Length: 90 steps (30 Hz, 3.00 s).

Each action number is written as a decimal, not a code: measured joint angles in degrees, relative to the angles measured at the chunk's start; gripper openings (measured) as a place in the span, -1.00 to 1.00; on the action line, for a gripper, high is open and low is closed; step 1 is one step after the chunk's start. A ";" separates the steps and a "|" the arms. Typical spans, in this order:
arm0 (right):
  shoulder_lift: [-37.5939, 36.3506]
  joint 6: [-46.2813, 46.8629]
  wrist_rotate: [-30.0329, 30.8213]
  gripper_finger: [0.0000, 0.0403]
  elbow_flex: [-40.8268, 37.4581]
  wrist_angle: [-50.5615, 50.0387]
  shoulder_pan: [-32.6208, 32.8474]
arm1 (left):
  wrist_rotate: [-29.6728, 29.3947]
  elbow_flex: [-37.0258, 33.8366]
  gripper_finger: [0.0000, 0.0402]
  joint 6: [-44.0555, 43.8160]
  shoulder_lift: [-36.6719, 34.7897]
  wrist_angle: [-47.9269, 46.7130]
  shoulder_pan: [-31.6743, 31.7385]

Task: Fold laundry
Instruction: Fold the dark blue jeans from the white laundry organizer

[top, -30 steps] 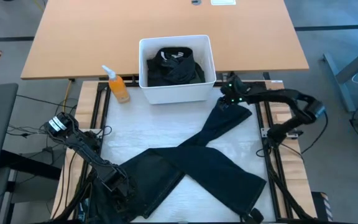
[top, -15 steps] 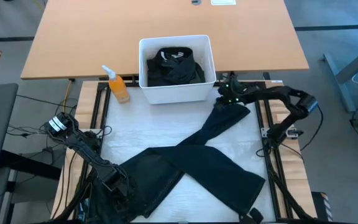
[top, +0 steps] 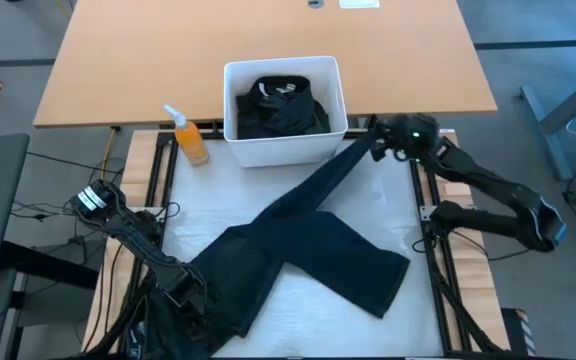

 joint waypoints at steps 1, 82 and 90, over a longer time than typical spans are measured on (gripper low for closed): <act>-1.46 -0.09 -0.60 -0.90 0.00 -1.17 0.02 | -0.14 0.00 0.08 0.02 0.00 0.02 0.00; 31.02 -1.44 -15.26 -0.62 19.57 -45.81 5.77 | 7.06 -0.04 0.08 -5.12 0.02 1.74 -5.41; 34.77 2.01 -15.32 -0.15 12.58 -40.59 4.84 | 3.95 0.02 0.08 -4.40 -0.11 1.96 -6.34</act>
